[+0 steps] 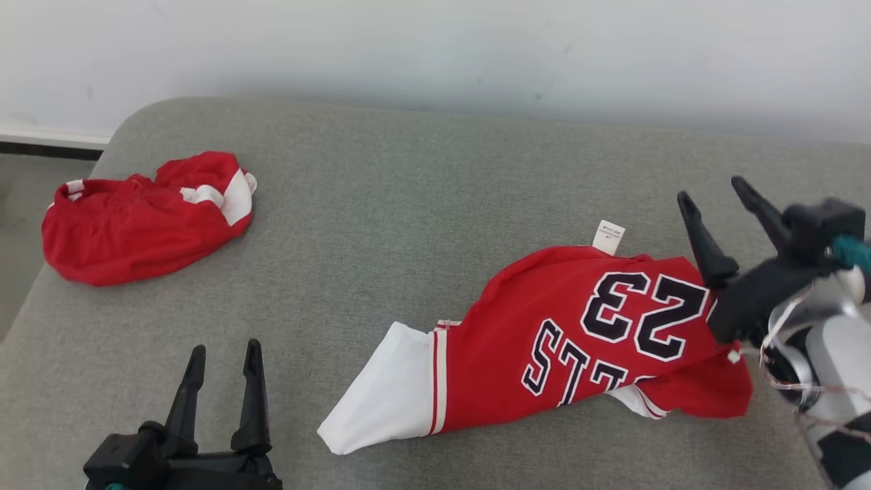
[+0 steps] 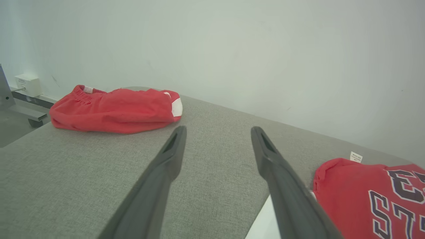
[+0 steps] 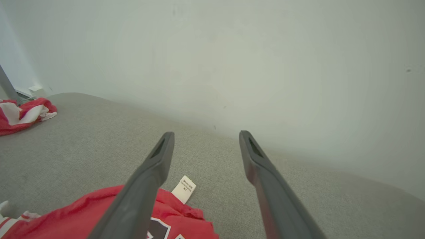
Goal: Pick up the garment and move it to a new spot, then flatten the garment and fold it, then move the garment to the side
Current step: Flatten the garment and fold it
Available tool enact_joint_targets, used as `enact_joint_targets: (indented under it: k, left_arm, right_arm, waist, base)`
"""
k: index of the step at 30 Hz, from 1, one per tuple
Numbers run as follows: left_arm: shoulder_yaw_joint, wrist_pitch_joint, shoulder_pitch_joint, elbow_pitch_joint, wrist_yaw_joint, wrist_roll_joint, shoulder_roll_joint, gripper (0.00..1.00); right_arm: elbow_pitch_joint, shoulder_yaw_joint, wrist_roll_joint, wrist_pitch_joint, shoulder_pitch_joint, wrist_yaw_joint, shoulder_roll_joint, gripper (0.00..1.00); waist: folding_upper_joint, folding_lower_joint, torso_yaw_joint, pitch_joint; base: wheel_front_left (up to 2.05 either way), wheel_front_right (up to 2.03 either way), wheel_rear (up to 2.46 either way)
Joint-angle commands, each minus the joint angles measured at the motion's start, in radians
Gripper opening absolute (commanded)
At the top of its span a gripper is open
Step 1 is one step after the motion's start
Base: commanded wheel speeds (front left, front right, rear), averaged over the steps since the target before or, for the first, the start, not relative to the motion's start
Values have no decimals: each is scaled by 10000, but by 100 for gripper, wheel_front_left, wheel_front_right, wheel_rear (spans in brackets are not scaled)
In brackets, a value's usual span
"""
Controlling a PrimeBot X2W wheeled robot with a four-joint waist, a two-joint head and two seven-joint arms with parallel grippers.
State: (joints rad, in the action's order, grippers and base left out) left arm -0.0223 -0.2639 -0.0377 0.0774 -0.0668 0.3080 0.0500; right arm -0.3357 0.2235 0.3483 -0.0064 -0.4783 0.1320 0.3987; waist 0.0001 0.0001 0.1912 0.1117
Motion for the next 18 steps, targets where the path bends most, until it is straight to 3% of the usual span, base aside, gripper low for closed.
enact_joint_targets:
  k: [1, 18]
  left_arm:
    - [-63, -9, -136, -36, 53, 95, 9, 100]
    - [-935, -9, -522, 29, 372, 633, 8, 100]
  right_arm:
    - [-191, 290, 220, 330, -460, -26, 247, 100]
    - [-2790, 4203, 3482, 5075, -3722, -26, 2188, 100]
  waist:
    - [-1, -1, 256, 218]
    - [-1, -1, 1320, 860]
  base:
    - [0, 0, 0]
    - [0, 0, 0]
